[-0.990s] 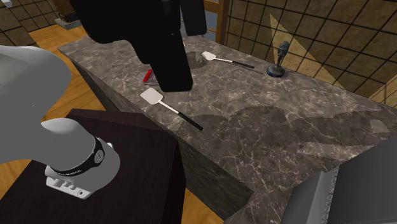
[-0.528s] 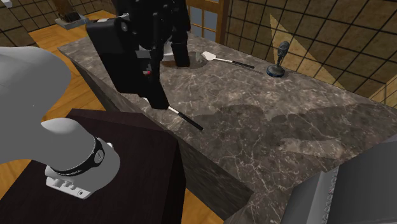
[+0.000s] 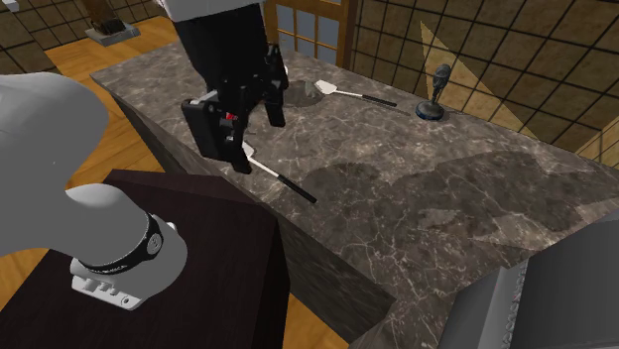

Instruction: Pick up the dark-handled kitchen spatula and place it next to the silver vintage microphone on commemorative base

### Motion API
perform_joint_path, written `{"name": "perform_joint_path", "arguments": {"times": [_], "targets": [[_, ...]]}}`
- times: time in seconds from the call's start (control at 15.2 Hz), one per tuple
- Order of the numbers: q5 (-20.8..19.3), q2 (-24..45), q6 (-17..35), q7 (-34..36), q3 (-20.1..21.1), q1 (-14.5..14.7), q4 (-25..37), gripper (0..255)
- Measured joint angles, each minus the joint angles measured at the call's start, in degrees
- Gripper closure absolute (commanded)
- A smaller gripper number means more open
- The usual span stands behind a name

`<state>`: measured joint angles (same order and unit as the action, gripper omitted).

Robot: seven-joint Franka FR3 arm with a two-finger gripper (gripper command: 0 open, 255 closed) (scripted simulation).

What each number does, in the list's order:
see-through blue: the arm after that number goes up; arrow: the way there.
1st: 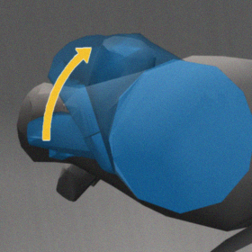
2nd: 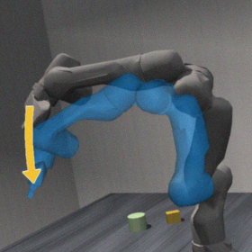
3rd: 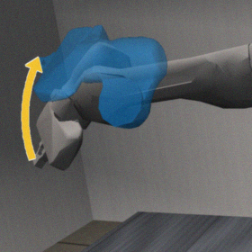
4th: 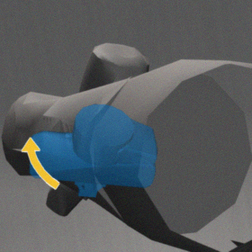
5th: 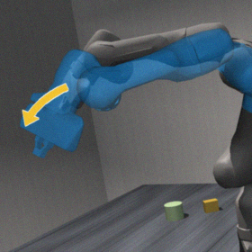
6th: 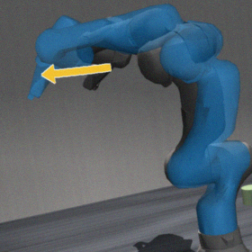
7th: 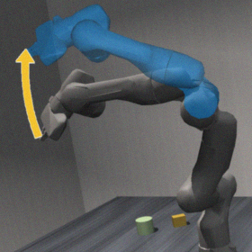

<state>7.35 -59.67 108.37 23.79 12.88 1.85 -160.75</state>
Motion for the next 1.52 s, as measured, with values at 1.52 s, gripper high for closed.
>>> {"name": "perform_joint_path", "arguments": {"times": [1.52], "targets": [[25.9, 26.9, 34.2, 33.8, 33.8, 7.7, -10.2, 0]]}}
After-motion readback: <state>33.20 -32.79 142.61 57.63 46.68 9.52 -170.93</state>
